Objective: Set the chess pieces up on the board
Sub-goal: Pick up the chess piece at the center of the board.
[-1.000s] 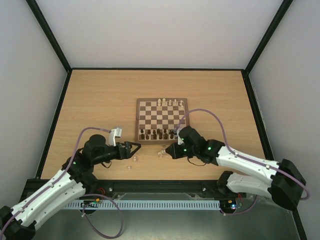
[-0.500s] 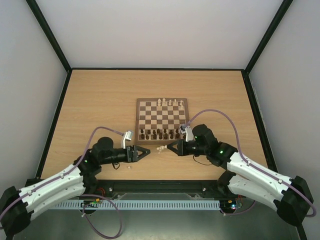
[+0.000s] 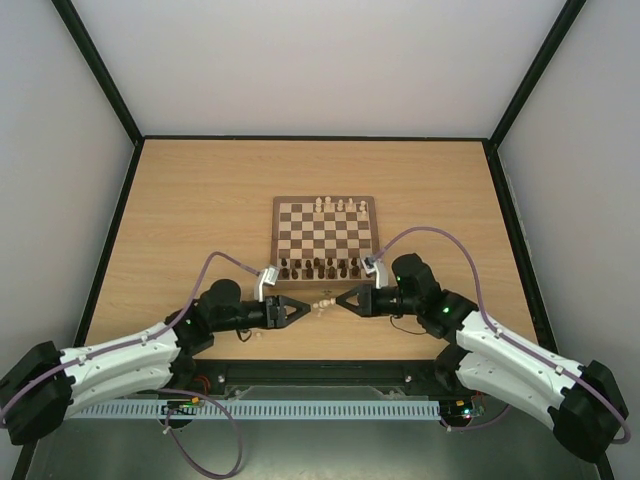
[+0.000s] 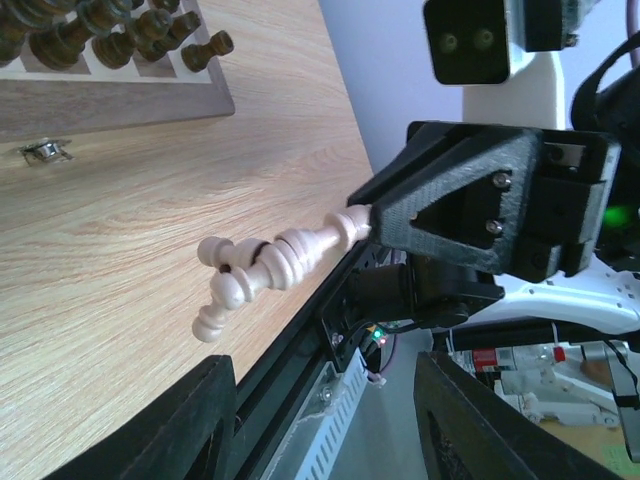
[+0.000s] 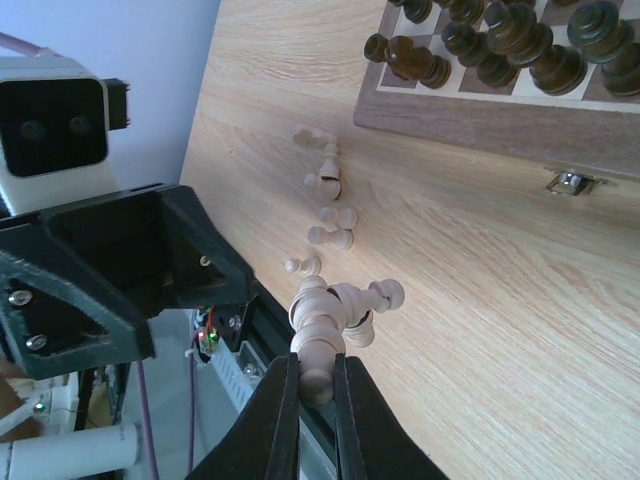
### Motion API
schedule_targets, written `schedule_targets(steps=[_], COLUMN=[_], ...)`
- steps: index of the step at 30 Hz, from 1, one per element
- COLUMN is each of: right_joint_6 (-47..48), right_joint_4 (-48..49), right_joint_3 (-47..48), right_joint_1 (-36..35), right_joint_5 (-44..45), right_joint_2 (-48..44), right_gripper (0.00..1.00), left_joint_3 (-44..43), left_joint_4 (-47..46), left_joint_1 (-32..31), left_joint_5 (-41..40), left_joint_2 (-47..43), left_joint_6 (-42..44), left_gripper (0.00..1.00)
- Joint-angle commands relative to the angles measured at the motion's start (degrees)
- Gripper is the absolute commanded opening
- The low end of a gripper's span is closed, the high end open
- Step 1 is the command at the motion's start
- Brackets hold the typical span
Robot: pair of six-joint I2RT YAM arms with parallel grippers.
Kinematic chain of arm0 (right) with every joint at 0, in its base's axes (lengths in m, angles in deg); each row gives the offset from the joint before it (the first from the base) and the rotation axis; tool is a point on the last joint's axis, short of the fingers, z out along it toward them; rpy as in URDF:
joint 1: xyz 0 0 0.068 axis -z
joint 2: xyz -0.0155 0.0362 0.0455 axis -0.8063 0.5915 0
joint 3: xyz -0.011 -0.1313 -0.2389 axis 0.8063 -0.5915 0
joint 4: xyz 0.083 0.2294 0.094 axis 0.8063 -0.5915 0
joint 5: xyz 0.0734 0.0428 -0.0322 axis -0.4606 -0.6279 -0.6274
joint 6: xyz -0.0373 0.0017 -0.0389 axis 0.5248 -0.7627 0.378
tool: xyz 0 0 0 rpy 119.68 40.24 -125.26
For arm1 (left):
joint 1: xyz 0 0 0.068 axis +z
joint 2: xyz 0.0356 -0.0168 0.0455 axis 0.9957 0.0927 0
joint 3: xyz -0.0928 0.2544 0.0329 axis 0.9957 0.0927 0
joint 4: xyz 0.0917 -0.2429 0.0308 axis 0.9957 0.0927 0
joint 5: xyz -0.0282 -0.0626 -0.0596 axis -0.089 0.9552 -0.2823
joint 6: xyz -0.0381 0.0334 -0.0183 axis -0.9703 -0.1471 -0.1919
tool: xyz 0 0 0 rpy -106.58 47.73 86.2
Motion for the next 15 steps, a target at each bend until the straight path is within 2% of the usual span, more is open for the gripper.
schedule_targets(steps=[1, 15], right_joint_6=[-1.36, -1.99], right_joint_4=[2.56, 2.96], right_joint_3=[-1.24, -2.11], right_joint_1=[0.16, 0.17], right_joint_5=[-3.07, -4.84], right_joint_2=[-1.74, -3.7], right_gripper=[0.02, 0.02], left_joint_3=[-0.09, -2.27], left_joint_4=[-7.07, -10.37], left_joint_1=[-0.96, -1.46], left_joint_5=[-1.49, -1.8], left_joint_2=[4.01, 11.0], left_joint_6=[0.84, 0.25], left_gripper=[0.5, 0.44])
